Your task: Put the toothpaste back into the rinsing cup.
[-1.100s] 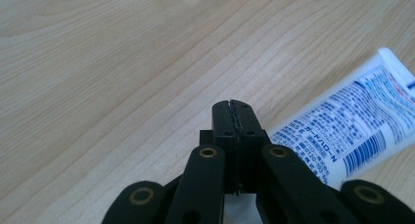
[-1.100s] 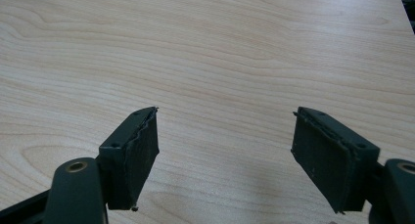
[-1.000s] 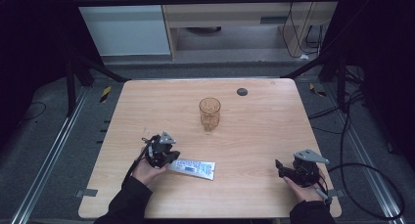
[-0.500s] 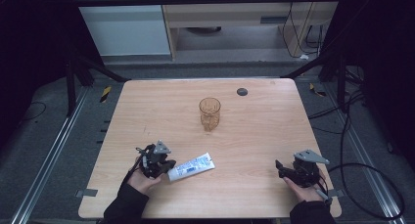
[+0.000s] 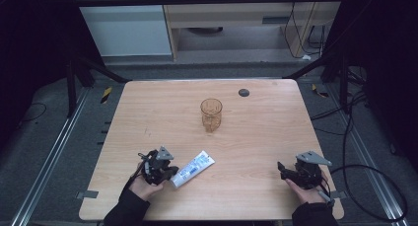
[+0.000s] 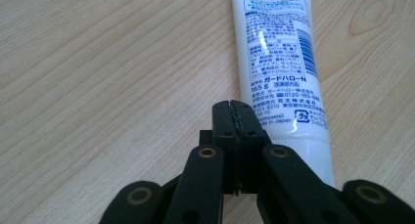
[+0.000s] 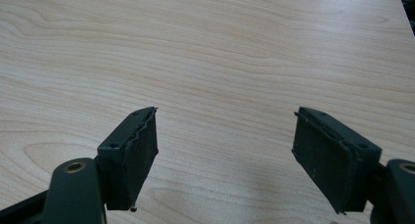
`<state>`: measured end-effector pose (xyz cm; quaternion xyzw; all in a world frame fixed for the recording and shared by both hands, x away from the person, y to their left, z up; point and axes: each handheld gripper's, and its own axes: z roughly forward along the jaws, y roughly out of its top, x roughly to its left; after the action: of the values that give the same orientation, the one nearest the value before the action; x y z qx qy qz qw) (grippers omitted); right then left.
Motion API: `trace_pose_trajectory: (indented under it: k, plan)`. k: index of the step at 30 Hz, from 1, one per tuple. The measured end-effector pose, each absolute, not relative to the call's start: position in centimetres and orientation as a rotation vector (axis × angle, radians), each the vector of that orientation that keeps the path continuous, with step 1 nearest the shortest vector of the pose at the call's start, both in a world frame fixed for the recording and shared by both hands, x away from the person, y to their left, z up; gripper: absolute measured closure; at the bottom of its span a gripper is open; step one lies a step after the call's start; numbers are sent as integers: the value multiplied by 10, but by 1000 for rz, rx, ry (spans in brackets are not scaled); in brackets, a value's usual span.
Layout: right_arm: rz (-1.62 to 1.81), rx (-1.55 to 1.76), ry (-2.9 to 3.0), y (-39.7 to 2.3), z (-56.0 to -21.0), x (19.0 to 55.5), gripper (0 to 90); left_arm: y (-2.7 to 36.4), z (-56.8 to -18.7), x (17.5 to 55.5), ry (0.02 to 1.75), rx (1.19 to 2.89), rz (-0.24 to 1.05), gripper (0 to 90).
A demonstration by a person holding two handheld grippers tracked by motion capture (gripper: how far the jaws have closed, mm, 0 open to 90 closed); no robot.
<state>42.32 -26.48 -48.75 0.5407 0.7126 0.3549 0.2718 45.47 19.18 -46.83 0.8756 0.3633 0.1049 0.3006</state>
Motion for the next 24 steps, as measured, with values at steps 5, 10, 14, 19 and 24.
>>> trace_pose_trajectory:
  k: [5, 10, 14, 19, 24]
  plan:
    - [950, 1459, 1918, -265, -488, 424, 244, 191, -450, 461, 946, 2305, 278, 789]
    - [952, 1467, 1912, -266, -488, 424, 243, 186, -439, 464, 915, 2316, 290, 674]
    - [950, 1464, 1911, -266, -488, 425, 240, 174, -429, 470, 879, 2356, 298, 575]
    - [953, 1467, 1909, -266, -488, 424, 239, 159, -424, 474, 847, 2389, 315, 493]
    - [953, 1466, 1909, -266, -487, 424, 238, 148, -424, 479, 834, 2410, 309, 448]
